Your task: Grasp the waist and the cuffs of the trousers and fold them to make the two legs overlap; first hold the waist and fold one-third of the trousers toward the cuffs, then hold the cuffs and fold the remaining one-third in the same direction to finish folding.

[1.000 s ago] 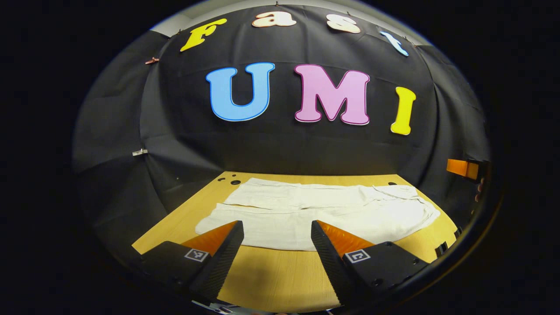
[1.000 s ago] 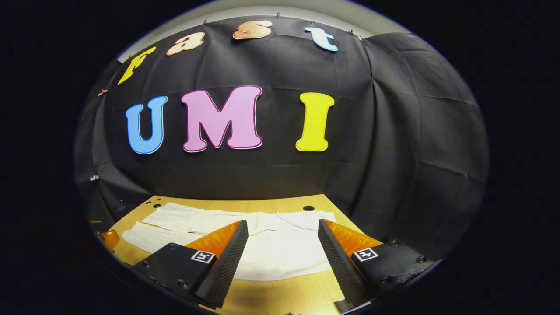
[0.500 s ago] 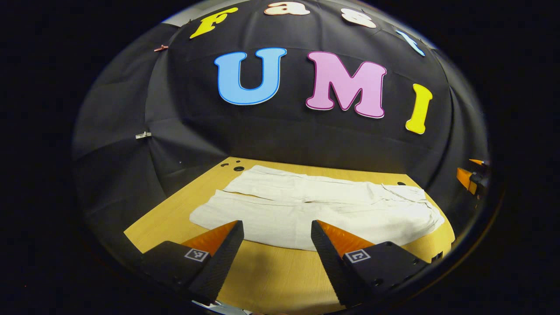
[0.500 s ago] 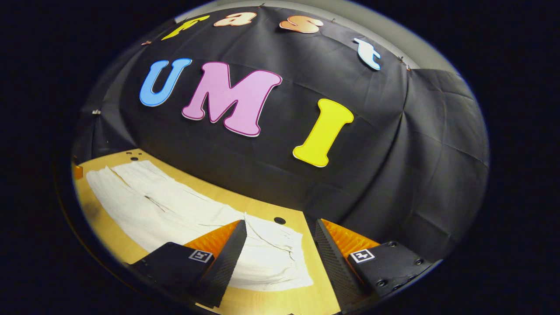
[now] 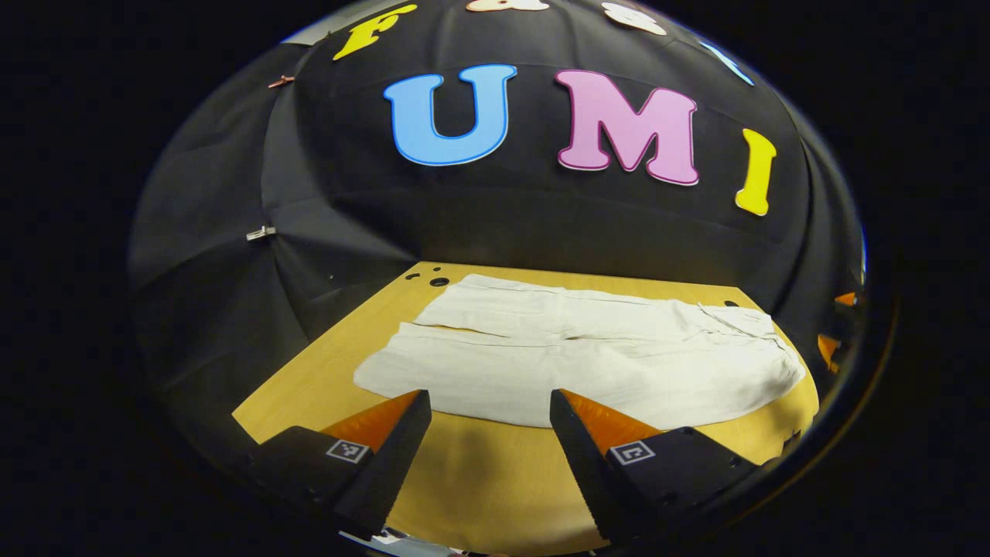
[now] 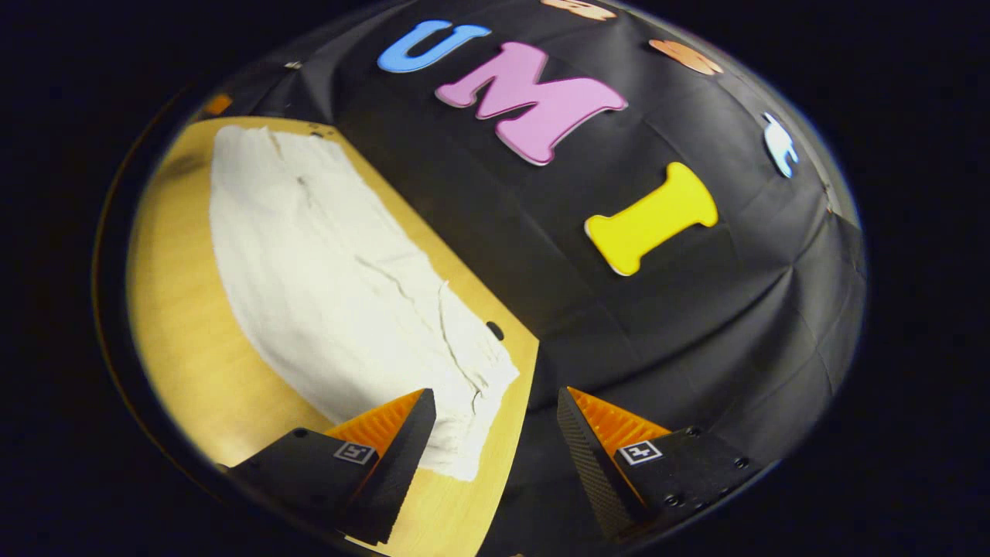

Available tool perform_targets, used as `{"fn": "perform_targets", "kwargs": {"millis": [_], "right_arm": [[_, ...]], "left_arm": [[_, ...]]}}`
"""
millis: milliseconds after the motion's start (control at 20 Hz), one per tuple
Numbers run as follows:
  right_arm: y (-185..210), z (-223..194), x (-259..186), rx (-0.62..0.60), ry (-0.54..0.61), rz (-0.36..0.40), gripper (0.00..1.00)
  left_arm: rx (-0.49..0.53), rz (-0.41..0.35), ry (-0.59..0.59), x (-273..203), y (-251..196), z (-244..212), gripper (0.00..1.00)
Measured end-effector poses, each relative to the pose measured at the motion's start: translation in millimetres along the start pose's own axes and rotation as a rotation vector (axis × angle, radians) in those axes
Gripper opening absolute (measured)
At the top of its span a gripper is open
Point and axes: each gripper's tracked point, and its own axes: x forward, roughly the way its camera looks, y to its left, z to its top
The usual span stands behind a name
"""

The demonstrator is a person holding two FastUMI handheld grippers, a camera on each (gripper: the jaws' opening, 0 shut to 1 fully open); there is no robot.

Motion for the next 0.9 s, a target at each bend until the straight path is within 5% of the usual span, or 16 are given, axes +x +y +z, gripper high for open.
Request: {"fn": "perform_targets", "kwargs": {"millis": [300,600,900], "right_arm": [[28.6,-56.6,18.3,-0.259,0.068,0.159,0.98],[41.2,-129.8,38.0,-0.391,0.228,0.278,0.97],[33.7,-134.4,70.9,-0.498,0.215,0.225,0.95]], "left_arm": [[-0.036,0.073,0.048,5.8,33.4,-13.6,0.97],[-0.001,0.088,0.086,5.8,36.6,-25.9,0.97],[0.025,0.092,0.107,8.0,34.3,-23.7,0.97]]}}
